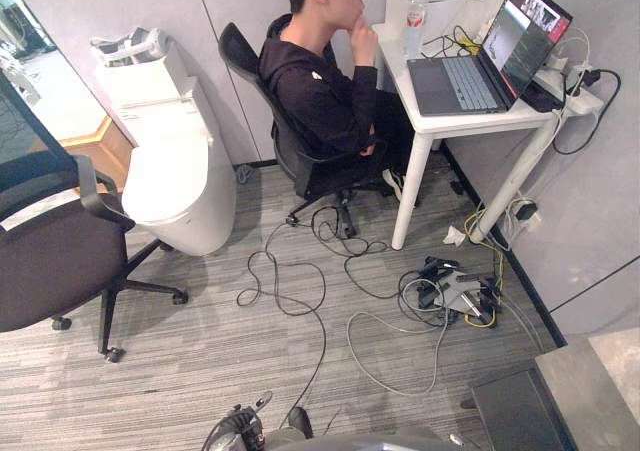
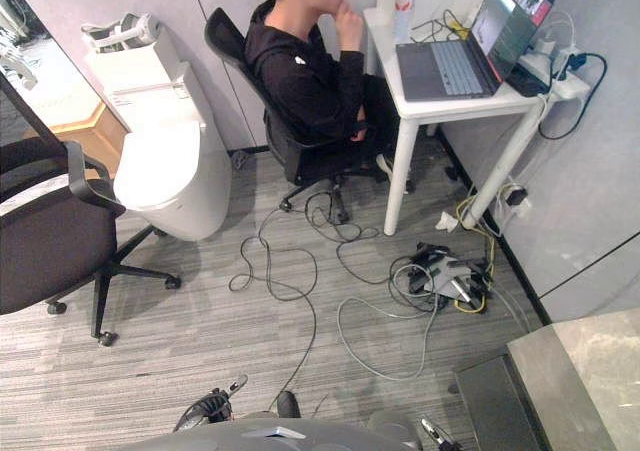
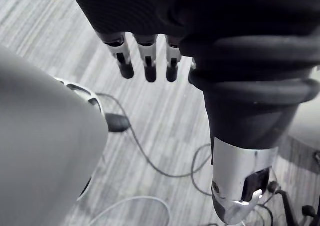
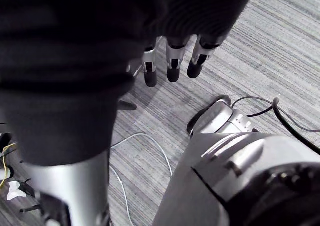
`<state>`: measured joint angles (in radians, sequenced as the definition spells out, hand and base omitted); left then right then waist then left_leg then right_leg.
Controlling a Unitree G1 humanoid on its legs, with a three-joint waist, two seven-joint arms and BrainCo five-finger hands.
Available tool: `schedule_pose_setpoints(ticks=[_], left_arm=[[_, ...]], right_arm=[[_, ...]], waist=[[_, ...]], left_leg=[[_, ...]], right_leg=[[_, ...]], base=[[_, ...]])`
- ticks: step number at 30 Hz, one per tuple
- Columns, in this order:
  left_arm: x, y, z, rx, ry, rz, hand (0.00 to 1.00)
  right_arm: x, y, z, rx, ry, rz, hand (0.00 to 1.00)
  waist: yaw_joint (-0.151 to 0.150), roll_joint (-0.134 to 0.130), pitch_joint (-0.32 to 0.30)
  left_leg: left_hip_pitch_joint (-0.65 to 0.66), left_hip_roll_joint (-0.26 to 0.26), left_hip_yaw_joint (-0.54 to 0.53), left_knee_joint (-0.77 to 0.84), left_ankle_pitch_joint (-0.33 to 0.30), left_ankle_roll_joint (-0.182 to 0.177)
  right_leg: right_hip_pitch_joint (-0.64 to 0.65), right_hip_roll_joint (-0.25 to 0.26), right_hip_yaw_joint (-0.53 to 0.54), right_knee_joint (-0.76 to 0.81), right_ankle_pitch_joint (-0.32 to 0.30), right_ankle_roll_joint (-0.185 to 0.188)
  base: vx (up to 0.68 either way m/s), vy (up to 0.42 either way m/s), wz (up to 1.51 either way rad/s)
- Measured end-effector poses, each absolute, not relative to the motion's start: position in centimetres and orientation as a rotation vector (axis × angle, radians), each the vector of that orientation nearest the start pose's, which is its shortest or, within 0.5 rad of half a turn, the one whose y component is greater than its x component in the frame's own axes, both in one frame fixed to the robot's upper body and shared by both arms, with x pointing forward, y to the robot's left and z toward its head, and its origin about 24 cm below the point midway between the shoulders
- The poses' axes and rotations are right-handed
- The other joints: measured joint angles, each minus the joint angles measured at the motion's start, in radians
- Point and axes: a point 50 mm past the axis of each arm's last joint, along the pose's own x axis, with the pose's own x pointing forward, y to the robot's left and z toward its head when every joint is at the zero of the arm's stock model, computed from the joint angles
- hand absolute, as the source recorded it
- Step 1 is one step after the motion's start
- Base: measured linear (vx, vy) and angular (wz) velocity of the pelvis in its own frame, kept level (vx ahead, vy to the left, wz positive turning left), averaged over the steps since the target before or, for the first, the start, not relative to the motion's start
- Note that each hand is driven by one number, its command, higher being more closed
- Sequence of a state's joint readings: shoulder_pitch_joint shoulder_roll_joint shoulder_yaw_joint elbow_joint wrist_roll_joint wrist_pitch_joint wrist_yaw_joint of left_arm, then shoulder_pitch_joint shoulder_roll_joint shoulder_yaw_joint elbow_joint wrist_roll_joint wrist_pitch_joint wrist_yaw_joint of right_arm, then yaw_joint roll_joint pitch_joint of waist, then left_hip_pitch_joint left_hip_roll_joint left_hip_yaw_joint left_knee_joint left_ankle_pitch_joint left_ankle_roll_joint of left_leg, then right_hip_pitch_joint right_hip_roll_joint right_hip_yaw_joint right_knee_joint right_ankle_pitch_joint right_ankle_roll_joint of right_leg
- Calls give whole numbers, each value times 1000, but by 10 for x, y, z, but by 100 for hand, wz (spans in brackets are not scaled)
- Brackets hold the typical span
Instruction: Organize washtable
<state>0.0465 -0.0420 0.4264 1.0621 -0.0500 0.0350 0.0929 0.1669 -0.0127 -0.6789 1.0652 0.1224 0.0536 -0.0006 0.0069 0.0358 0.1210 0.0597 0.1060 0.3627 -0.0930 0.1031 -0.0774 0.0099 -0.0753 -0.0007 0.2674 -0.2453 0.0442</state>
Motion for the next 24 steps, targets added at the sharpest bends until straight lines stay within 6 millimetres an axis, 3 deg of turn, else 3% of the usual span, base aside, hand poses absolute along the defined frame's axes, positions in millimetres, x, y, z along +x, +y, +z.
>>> schedule_pose_setpoints(ticks=[7,10,11,12,13,14,16,18,19,20,21,22,24], left_arm=[[94,191,-165,-161,1153,380,0],[103,200,-161,-141,1114,383,0],[108,203,-158,-138,1088,389,0],[109,204,-158,-137,1081,389,0],[111,204,-157,-137,1075,388,0],[114,201,-157,-139,1064,380,0],[114,196,-157,-149,1065,371,0],[114,192,-157,-154,1067,368,0],[113,191,-158,-154,1075,368,0],[109,190,-159,-150,1088,363,0],[107,195,-160,-119,1101,354,0],[110,198,-159,-88,1102,338,0],[118,195,-157,-48,1093,290,0]], right_arm=[[28,-222,-171,539,1156,-795,0],[38,-219,-170,559,1129,-785,0],[39,-220,-170,543,1126,-776,0],[39,-220,-170,533,1129,-769,0],[40,-223,-169,522,1125,-766,0],[47,-227,-167,519,1099,-768,0],[56,-234,-164,468,1086,-738,0],[72,-237,-159,414,1033,-682,0],[74,-238,-158,409,1021,-680,0],[74,-240,-157,406,1015,-683,0],[70,-237,-158,415,1026,-686,0],[60,-234,-161,421,1052,-696,0],[55,-233,-162,427,1062,-708,0]], waist=[[0,-31,-12],[1,-45,18],[1,-40,32],[1,-40,33],[4,-45,36],[3,-29,28],[2,-8,26],[8,9,15],[10,14,9],[14,17,-10],[-1,-10,-20],[-13,-34,-33],[-30,-38,-37]], left_leg=[[-1,3,-41,20,-8,-2],[-109,72,-44,343,-164,-3],[-184,122,-79,569,-214,27],[-209,130,-108,639,-214,27],[-251,133,-172,744,-210,22],[-264,116,-251,749,-264,20],[-278,81,-377,701,-298,11],[-293,32,-626,604,-327,-32],[-284,27,-669,589,-362,-73],[-259,18,-668,570,-426,-102],[-256,-2,-589,569,-434,-65],[-245,-20,-521,591,-441,-51],[-234,-40,-452,619,-454,-31]], right_leg=[[49,0,-40,-34,4,-5],[60,11,-25,3,-20,-18],[61,30,2,55,-48,-27],[60,35,19,72,-58,-31],[56,41,61,96,-74,-43],[40,48,122,117,-86,-44],[-5,69,213,145,-94,-39],[-102,120,387,178,-102,-26],[-119,137,442,178,-104,-20],[-133,146,524,172,-103,2],[-128,123,618,142,-92,31],[-132,92,666,121,-43,72],[-137,60,705,85,3,92]], base=[[22,-14,17],[-38,-51,-19],[-58,-18,-44],[-57,7,-76],[-2,93,-109],[-1,134,-127],[22,195,-156],[96,335,-223],[195,375,-216],[213,364,-185],[254,442,-184],[195,382,-137],[169,359,-128]])
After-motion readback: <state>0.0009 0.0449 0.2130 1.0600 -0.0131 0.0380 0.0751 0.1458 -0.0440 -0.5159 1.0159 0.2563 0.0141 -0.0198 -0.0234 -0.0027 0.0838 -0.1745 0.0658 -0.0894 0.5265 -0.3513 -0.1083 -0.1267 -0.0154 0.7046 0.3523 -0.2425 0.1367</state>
